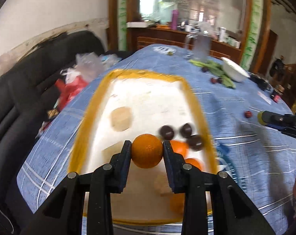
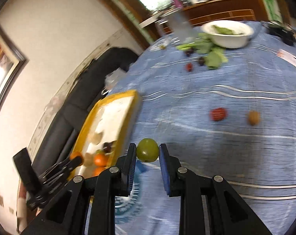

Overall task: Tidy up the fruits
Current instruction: 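Carry the tangerine and yellow-green plum into the white tray and open both tools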

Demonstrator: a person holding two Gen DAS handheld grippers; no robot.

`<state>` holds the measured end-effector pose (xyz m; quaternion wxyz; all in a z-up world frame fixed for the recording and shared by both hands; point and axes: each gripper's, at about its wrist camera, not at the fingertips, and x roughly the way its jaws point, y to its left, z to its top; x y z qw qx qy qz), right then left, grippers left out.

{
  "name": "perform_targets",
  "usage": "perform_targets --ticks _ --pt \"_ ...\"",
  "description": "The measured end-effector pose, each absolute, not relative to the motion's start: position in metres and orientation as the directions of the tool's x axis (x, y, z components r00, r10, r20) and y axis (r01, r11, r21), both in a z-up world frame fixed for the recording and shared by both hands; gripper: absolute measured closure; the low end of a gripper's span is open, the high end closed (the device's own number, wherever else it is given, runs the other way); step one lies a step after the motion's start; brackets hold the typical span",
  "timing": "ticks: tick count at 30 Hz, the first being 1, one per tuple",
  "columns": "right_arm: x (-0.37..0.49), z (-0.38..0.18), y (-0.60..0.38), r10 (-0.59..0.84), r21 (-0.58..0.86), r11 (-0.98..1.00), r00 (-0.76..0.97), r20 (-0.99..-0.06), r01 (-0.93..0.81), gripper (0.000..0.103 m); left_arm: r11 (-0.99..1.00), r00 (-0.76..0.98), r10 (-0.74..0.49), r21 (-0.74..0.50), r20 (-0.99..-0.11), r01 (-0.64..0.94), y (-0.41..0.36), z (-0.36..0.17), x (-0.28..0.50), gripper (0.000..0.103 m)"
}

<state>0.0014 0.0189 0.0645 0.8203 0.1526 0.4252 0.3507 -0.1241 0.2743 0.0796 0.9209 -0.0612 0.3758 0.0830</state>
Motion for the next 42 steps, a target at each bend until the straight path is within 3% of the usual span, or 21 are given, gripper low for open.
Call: perform_targets --ticks 6,16,17,19,20,23,30,33,37,42 --pt "0.0 0.067 0.099 0.683 0.476 0.708 0.333 -0.651 -0.522 0.077 0.97 0.681 0.138 -0.042 -0.719 -0.24 0.291 0.065 -0.127 0.071" --pt "0.026 0.039 0.189 0.593 0.378 0.749 0.297 -0.748 -0.544 0.076 0.969 0.699 0.09 -0.101 -0.709 -0.227 0.3 0.064 -0.135 0.069" --pt "0.027 0.036 0.193 0.589 0.379 0.753 0.294 -0.753 -0.538 0.076 0.969 0.699 0.085 -0.106 -0.71 -0.225 0.3 0.064 -0.136 0.067" --pt "0.03 0.034 0.197 0.582 0.371 0.761 0.307 -0.753 -0.532 0.074 0.966 0.702 0.087 -0.113 -0.707 -0.234 0.301 0.065 -0.138 0.046" --pt "0.031 0.035 0.198 0.579 0.365 0.764 0.315 -0.752 -0.532 0.071 0.964 0.706 0.089 -0.118 -0.702 -0.239 0.303 0.065 -0.14 0.043" --pt "0.031 0.041 0.194 0.58 0.355 0.768 0.343 -0.739 -0.533 0.057 0.96 0.709 0.085 -0.133 -0.7 -0.247 0.305 0.066 -0.142 0.042" --pt "0.018 0.062 0.164 0.594 0.356 0.769 0.389 -0.704 -0.531 0.056 0.958 0.716 0.09 -0.138 -0.692 -0.253 0.301 0.071 -0.146 0.037" --pt "0.002 0.071 0.139 0.58 0.33 0.783 0.427 -0.694 -0.527 0.056 0.964 0.727 0.135 -0.08 -0.673 -0.253 0.288 0.078 -0.149 0.034" --pt "-0.021 0.073 0.106 0.55 0.295 0.809 0.479 -0.684 -0.508 0.049 0.961 0.752 0.224 0.014 -0.62 -0.275 0.267 0.092 -0.155 0.022" --pt "-0.043 0.071 0.07 0.494 0.245 0.847 0.526 -0.693 -0.472 0.049 0.955 0.767 0.277 0.08 -0.579 -0.285 0.242 0.103 -0.158 0.017"
